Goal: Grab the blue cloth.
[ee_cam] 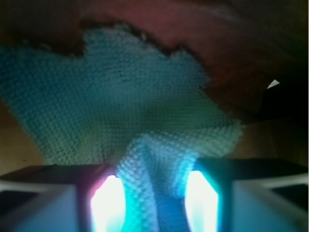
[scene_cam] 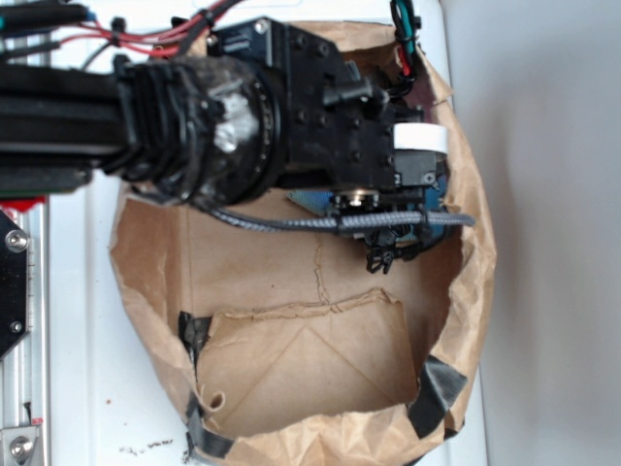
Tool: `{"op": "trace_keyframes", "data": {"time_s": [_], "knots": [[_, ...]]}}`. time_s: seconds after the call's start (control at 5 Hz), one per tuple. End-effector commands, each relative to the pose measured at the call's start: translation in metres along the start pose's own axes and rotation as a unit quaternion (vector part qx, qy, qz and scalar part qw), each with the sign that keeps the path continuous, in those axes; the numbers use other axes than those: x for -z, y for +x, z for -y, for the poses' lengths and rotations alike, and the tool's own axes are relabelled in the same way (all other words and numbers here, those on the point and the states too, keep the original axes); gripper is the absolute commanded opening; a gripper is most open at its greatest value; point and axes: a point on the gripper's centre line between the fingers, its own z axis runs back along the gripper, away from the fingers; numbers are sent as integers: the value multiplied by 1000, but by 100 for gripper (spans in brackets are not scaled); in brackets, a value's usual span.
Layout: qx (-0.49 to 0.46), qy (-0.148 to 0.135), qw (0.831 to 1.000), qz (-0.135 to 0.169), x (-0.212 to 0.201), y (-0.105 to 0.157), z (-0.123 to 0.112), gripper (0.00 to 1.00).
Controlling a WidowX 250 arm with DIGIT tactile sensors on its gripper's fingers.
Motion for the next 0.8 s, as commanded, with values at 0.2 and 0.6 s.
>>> {"op": "trace_keyframes", "data": {"time_s": [0.2,0.6], "knots": [[-15,7,999,27,-8,13,-2,0],[-13,-49,999,6,-63,16,0,0]]}}
